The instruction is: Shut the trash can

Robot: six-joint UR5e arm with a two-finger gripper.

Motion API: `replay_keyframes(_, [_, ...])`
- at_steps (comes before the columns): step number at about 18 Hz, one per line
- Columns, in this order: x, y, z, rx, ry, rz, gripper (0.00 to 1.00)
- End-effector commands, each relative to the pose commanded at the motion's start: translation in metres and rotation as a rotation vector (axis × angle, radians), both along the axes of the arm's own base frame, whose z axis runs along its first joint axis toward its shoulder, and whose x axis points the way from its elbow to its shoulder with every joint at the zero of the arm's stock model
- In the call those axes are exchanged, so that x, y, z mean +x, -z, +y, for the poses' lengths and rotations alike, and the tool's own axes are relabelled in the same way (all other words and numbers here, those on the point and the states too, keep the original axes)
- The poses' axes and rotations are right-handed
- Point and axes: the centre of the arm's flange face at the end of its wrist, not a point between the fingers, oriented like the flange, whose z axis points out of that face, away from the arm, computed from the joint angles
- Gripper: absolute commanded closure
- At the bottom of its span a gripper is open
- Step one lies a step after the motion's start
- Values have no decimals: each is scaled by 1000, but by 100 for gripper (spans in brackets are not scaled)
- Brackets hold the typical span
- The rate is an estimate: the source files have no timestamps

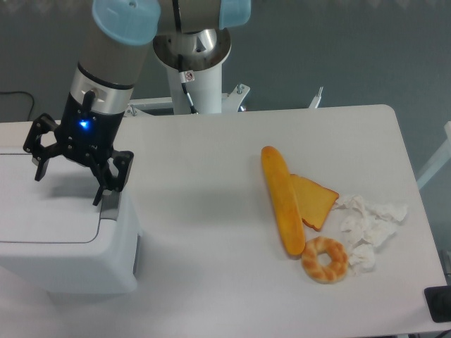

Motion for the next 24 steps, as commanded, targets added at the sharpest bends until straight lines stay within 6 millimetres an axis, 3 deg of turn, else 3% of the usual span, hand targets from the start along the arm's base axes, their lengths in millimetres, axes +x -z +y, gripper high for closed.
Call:
replay_keyframes(8, [-69, -17, -48, -29, -55, 198, 0])
replay_keyframes(16, [-112, 5, -82, -272, 73, 537, 0])
replay_keyframes(20, [-148, 10, -111, -412, 109, 656, 0])
replay_keyframes(24, [-154, 7, -134, -426, 93, 659, 0])
